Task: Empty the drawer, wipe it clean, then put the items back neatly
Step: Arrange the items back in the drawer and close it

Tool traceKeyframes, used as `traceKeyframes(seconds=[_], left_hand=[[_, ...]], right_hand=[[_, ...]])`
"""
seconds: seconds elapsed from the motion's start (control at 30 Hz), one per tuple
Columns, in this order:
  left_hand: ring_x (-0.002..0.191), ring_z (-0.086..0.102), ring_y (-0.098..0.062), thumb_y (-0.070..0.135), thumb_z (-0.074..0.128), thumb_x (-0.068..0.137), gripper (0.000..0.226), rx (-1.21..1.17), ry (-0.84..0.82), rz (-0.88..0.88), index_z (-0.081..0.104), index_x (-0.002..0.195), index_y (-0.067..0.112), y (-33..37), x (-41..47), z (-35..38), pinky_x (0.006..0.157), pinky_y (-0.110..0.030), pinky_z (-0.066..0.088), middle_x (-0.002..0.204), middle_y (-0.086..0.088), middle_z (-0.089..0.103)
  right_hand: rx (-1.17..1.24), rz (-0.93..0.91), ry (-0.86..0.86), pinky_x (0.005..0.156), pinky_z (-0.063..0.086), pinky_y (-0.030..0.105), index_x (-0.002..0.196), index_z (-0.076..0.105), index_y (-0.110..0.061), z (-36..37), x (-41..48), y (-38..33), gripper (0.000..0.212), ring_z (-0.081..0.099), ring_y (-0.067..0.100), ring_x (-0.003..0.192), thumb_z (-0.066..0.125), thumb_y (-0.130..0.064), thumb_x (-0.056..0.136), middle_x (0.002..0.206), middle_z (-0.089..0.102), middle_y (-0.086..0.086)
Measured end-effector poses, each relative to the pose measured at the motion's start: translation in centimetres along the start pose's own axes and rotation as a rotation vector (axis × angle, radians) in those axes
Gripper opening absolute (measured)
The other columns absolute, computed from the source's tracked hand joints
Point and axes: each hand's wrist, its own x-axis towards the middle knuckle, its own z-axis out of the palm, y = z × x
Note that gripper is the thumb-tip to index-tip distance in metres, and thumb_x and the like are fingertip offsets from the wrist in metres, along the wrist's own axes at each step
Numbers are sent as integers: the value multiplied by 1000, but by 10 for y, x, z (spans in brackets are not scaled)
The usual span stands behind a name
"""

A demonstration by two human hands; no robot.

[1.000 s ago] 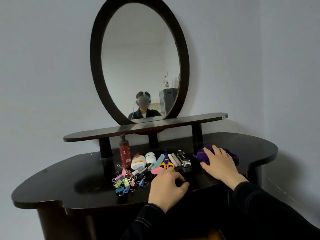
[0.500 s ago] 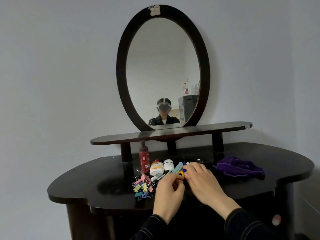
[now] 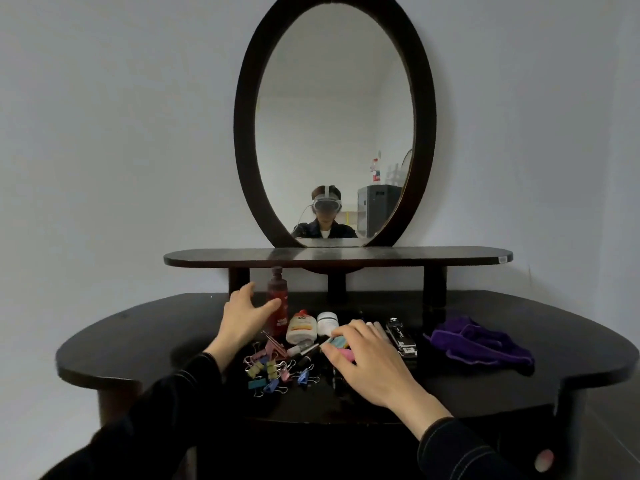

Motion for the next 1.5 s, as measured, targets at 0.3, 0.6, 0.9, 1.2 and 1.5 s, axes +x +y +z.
traceKeyframes(seconds=[0.3, 0.6, 0.9, 1.2, 1.5], left_hand=[[121, 55, -24, 27, 74, 88, 75, -424, -213, -155, 37, 151, 11, -33, 50, 23, 90, -33, 43, 139, -11, 56], [96, 66, -25, 11, 79, 81, 39, -317, -191, 21, 58, 113, 8, -37, 46, 27, 87, -37, 53, 101, -8, 66], [76, 66, -21, 45, 69, 83, 34, -337, 75, 65, 50, 102, 25, -49, 38, 14, 64, -37, 58, 93, -3, 63], [72, 64, -15, 48, 65, 77, 32, -168, 21, 69, 47, 97, 29, -55, 31, 17, 65, -36, 56, 87, 3, 62], [65, 61, -11, 44, 65, 79, 26, -160, 62, 20, 48, 88, 26, -60, 33, 17, 52, -25, 40, 81, 3, 61]], right_hand=[[95, 20, -1, 94, 40, 26, 117, 57, -38, 7, 14, -1, 60, 42, -2, 108, 16, -73, 91, 116, 49, -23], [113, 60, 49, 93, 41, 26, 106, 58, -40, 11, 19, -1, 41, 48, -2, 107, 26, -65, 99, 110, 52, -24], [190, 245, 39, 74, 49, 20, 103, 59, -39, 3, 71, 1, 9, 61, 1, 85, 59, -34, 95, 97, 62, -15], [-76, 306, -190, 86, 56, 41, 102, 68, -27, 20, 148, -23, 18, 64, 14, 95, 62, -41, 92, 106, 69, -6], [-163, 442, -413, 80, 50, 35, 111, 61, -15, 51, 164, -59, 52, 66, 27, 102, 71, -58, 83, 107, 67, 5]])
